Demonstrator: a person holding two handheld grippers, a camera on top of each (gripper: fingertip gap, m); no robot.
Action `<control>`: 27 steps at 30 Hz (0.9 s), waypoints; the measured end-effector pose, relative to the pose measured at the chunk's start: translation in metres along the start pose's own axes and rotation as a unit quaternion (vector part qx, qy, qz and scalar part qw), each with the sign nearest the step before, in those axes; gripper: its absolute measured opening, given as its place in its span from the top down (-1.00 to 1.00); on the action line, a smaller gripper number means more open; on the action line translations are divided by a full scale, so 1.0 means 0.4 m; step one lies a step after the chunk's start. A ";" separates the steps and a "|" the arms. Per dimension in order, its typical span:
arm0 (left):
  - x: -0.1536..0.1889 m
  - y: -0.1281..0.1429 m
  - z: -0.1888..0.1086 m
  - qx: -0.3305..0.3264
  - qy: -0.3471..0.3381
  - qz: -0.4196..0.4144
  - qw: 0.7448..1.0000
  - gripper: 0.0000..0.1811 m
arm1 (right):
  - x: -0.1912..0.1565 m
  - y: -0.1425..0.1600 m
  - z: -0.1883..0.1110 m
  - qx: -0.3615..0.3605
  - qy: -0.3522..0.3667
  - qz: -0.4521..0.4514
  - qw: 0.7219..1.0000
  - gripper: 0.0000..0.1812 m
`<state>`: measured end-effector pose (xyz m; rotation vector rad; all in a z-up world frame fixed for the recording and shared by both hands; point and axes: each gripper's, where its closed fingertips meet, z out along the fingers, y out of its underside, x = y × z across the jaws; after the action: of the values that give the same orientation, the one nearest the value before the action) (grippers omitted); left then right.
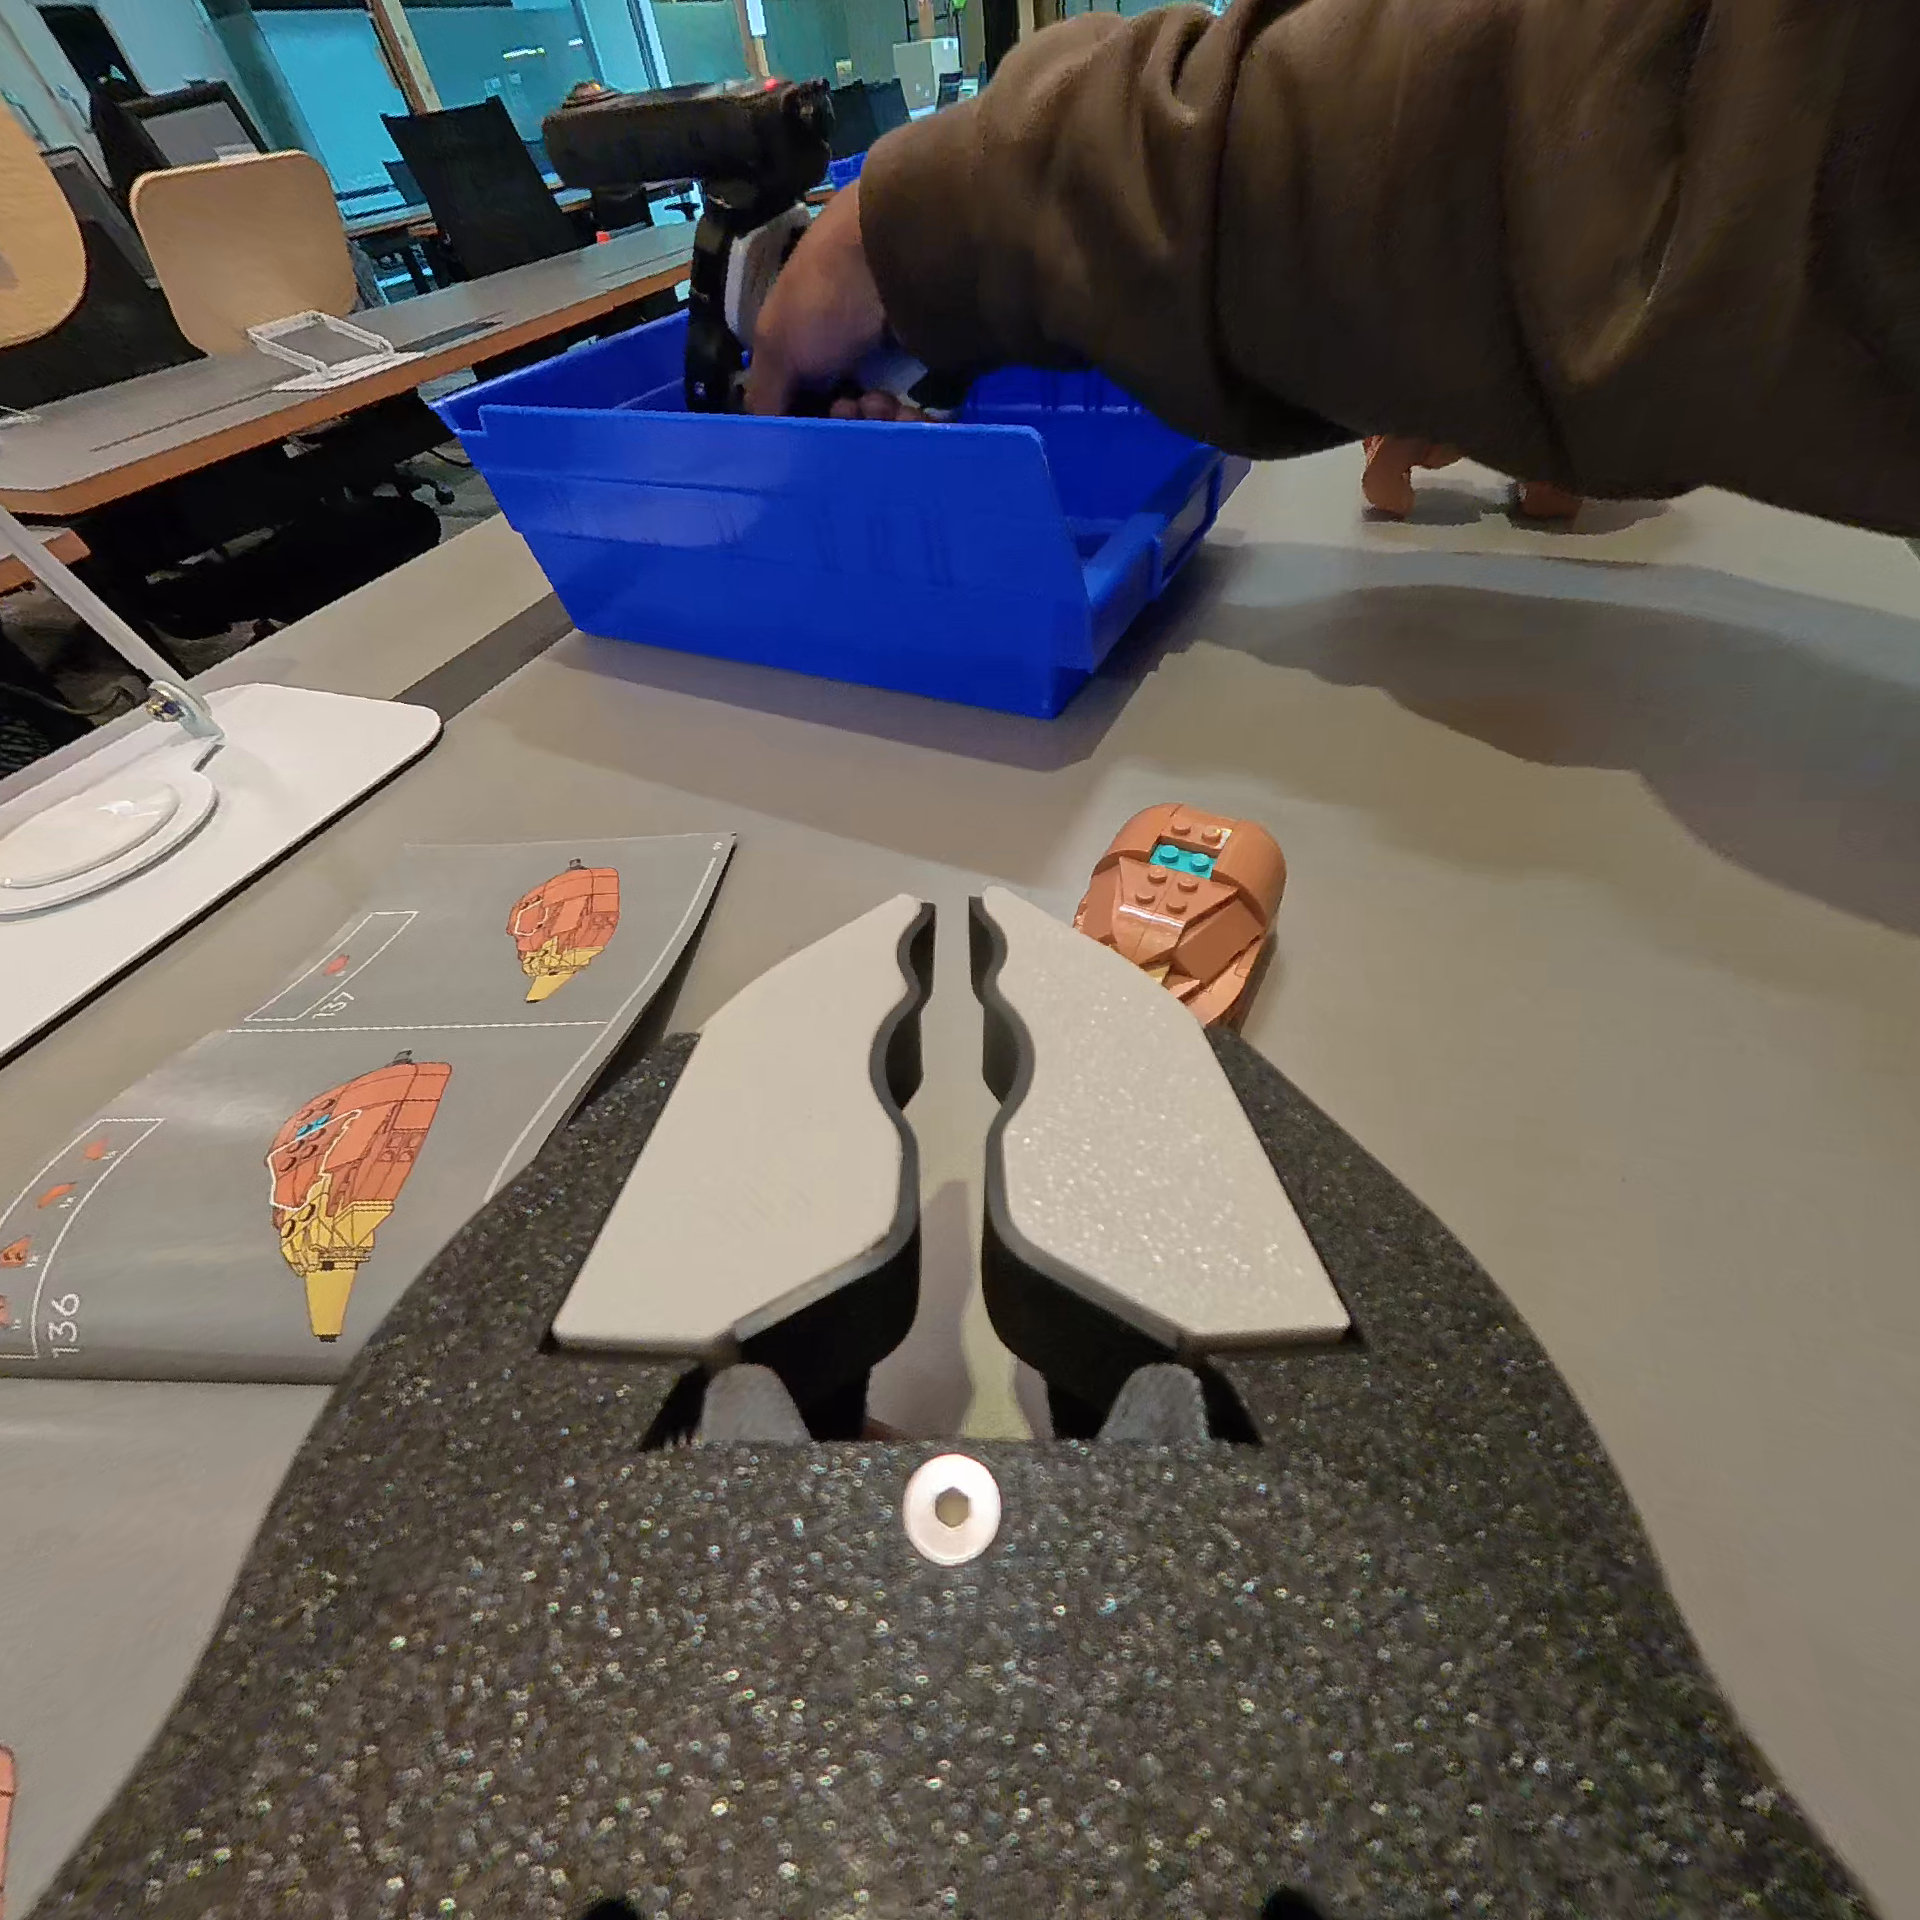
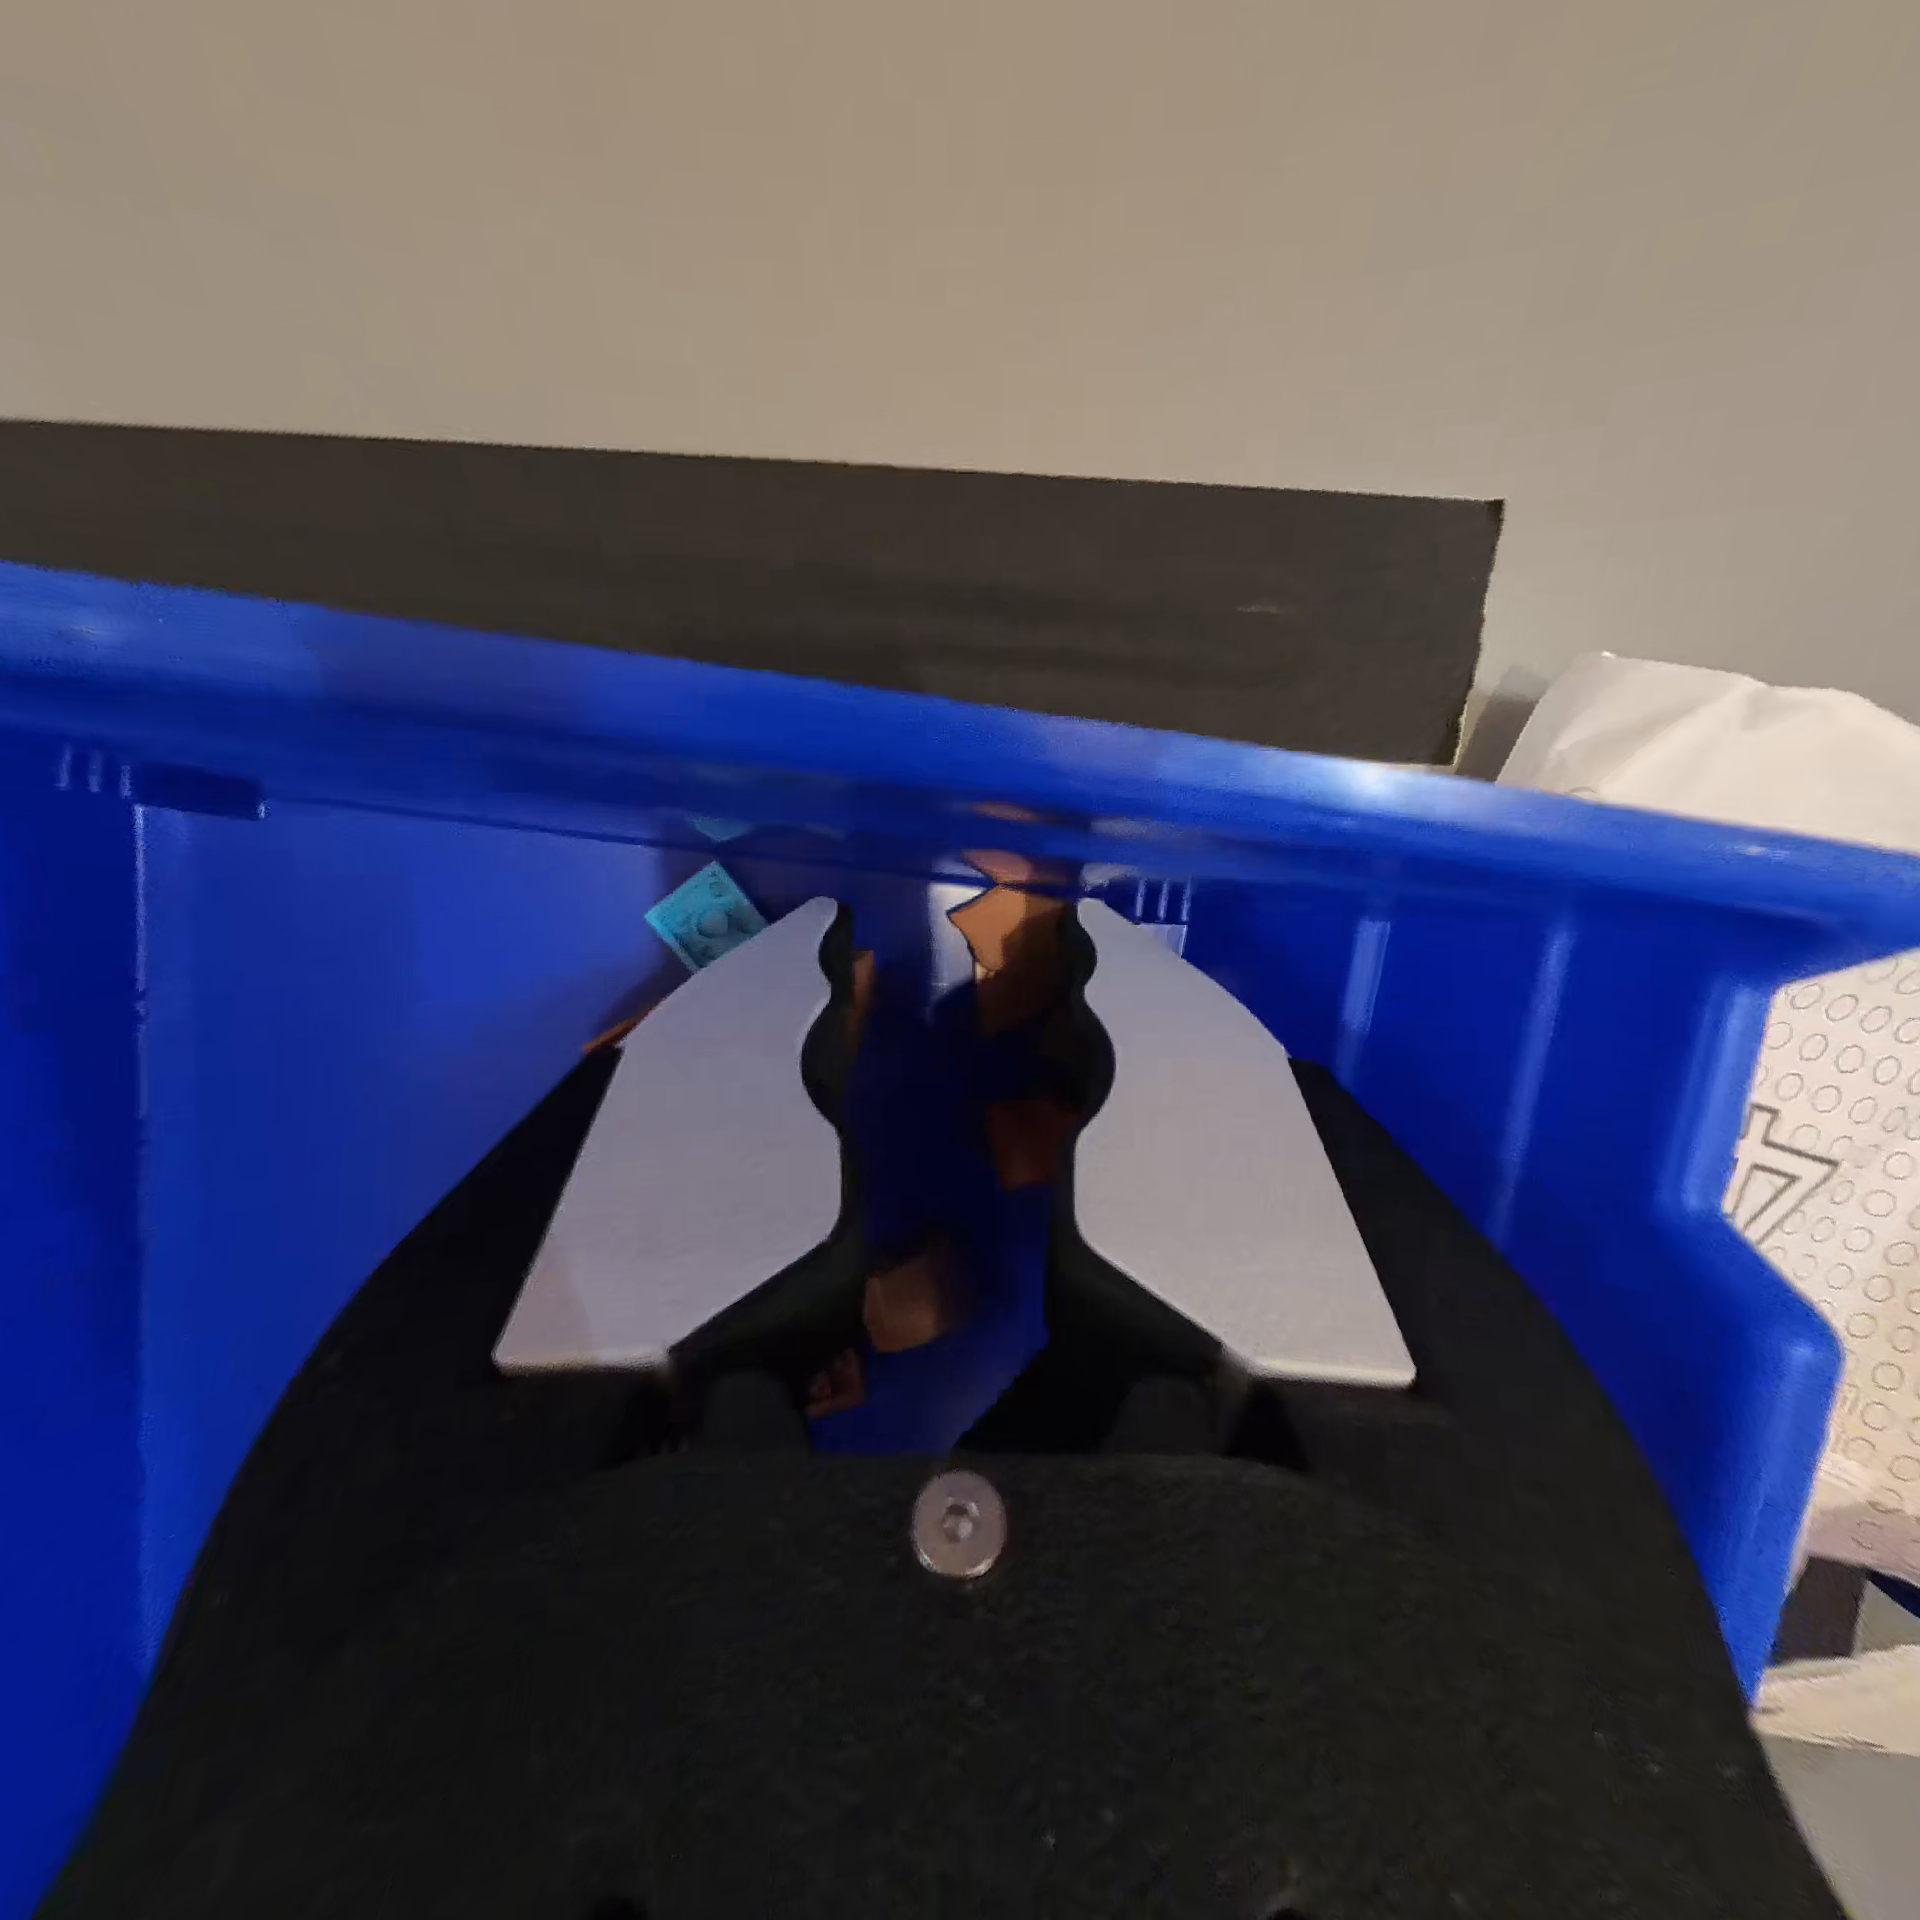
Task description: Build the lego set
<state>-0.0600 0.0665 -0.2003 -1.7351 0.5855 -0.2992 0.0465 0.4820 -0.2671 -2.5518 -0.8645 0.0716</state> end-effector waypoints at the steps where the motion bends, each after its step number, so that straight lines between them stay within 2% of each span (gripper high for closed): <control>1: 0.002 -0.001 0.000 0.000 0.001 0.000 1.000 0.93 | -0.002 -0.001 0.000 0.003 -0.004 0.001 1.000 0.57; 3: 0.005 -0.001 0.001 0.000 0.004 0.001 1.000 0.93 | -0.017 0.004 -0.006 -0.003 -0.028 0.007 1.000 0.57; 6: 0.010 -0.003 0.001 -0.001 0.006 0.004 1.000 0.93 | -0.082 0.023 -0.021 -0.024 -0.117 0.021 0.993 0.63; 8: 0.011 -0.005 0.000 -0.001 0.007 0.006 1.000 0.93 | -0.104 0.026 -0.033 -0.023 -0.149 0.025 0.988 0.63; 13: 0.013 -0.002 0.002 -0.003 0.008 0.006 1.000 0.93 | -0.057 -0.023 -0.082 0.036 -0.111 0.036 0.992 0.62; 20: 0.022 0.008 0.008 -0.014 0.011 0.020 1.000 0.93 | -0.065 0.009 -0.043 -0.007 -0.102 0.013 0.995 0.63; 25: 0.011 0.005 0.003 -0.008 0.008 0.010 1.000 0.93 | -0.017 0.022 -0.087 -0.039 -0.021 -0.100 0.994 0.71; 27: 0.014 0.007 0.004 -0.011 0.009 0.014 1.000 0.93 | -0.013 0.025 -0.093 -0.062 -0.017 -0.143 0.988 0.72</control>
<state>-0.0550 0.0645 -0.2040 -1.7458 0.6275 -0.2909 0.0548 0.4571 -0.2382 -2.5149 -1.2751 -0.0280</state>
